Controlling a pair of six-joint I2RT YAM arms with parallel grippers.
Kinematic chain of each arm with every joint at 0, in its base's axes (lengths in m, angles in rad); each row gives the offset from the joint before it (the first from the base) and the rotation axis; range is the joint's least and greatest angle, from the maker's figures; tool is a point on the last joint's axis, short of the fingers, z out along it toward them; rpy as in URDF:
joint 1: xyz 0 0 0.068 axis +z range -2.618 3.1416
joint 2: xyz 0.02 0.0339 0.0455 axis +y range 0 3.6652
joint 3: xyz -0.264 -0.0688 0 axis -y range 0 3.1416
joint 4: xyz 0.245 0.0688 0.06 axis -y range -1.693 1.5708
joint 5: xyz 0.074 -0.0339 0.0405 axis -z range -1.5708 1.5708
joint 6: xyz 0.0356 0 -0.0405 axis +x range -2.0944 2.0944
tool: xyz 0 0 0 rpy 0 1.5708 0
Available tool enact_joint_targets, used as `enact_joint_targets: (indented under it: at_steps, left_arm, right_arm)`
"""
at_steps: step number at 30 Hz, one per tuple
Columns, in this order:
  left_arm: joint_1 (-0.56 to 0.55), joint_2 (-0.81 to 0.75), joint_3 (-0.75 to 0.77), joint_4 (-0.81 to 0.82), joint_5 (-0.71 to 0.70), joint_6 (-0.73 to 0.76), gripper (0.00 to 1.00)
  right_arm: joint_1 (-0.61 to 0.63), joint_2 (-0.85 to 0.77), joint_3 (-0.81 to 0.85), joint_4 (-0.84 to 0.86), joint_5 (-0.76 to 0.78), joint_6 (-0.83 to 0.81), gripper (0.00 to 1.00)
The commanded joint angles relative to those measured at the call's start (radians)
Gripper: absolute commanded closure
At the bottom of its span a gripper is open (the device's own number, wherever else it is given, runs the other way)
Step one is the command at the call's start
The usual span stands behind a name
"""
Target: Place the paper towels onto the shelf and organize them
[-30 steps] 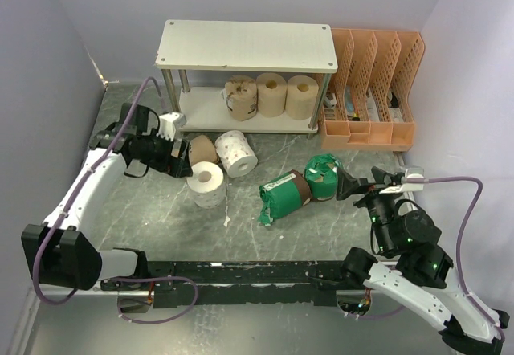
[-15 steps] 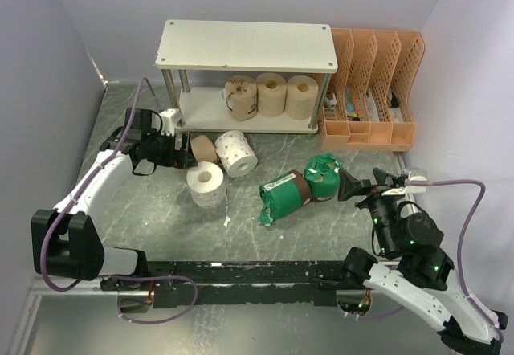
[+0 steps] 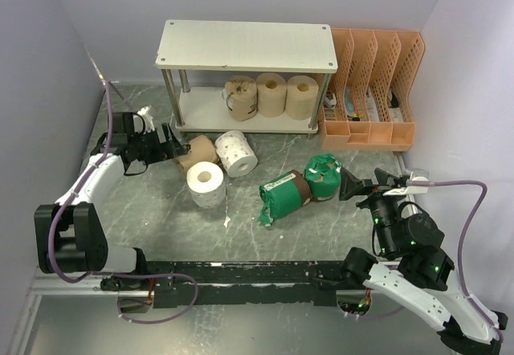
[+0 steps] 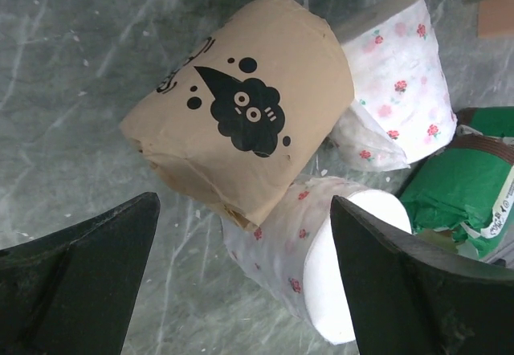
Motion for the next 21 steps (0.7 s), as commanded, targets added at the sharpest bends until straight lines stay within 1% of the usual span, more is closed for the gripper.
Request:
enact_joint_targets:
  at_steps: [1, 10, 11, 12, 19, 20, 21]
  left_arm:
    - [-0.002, 0.005, -0.031, 0.087, 0.084, -0.045, 0.02]
    - [-0.002, 0.069, -0.053, 0.121, 0.08, -0.056, 0.02]
    - [-0.002, 0.082, -0.05, 0.126, 0.081, -0.056, 0.02]
    - [-0.002, 0.096, -0.046, 0.131, 0.084, -0.087, 0.02]
    - [-0.002, 0.187, 0.007, 0.152, 0.116, -0.103, 0.02]
    - [-0.002, 0.199, 0.01, 0.155, 0.114, -0.111, 0.05]
    - [-0.002, 0.213, 0.014, 0.16, 0.123, -0.115, 0.12]
  right_arm:
    - [0.006, -0.021, -0.007, 0.023, 0.015, 0.005, 0.0]
    - [0.006, -0.04, -0.01, 0.025, 0.02, 0.001, 0.0]
    - [0.005, -0.041, -0.009, 0.026, 0.019, 0.001, 0.0]
    - [0.004, -0.044, -0.009, 0.027, 0.019, -0.001, 0.0]
    - [0.006, -0.04, -0.01, 0.026, 0.021, -0.001, 0.0]
    - [0.005, -0.036, -0.009, 0.026, 0.02, -0.001, 0.0]
    - [0.005, -0.033, -0.009, 0.025, 0.019, -0.001, 0.0]
